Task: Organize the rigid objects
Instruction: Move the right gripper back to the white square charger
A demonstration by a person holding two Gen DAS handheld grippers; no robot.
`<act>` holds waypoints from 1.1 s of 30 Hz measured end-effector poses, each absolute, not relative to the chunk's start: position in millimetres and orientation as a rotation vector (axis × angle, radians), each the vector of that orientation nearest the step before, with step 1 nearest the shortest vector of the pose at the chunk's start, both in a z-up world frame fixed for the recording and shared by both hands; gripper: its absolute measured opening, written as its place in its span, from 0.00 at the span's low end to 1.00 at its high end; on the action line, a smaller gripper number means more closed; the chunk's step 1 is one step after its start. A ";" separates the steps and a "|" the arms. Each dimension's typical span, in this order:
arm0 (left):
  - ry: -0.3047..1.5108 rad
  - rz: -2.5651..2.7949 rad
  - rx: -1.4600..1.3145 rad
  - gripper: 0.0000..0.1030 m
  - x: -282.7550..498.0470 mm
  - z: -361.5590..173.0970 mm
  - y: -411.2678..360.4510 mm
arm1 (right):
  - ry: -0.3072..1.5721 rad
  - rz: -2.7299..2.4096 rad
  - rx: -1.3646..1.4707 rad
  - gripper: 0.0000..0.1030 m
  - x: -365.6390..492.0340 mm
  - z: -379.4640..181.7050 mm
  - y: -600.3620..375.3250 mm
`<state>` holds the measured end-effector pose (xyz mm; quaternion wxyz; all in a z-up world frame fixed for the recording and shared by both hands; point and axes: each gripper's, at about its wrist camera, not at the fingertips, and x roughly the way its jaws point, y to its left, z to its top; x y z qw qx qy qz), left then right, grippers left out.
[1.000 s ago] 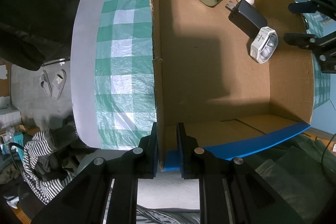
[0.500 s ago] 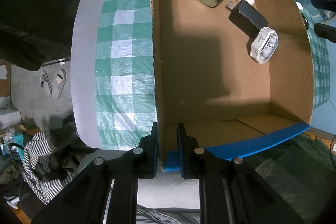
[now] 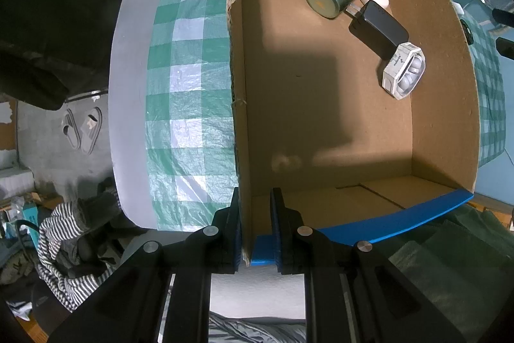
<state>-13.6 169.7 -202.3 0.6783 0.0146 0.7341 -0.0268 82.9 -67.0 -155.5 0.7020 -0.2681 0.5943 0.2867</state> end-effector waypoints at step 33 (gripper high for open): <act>1.664 -0.015 -0.005 0.15 -12.8 -208.3 177.5 | 1.501 0.439 -0.500 0.70 140.1 -268.3 -221.7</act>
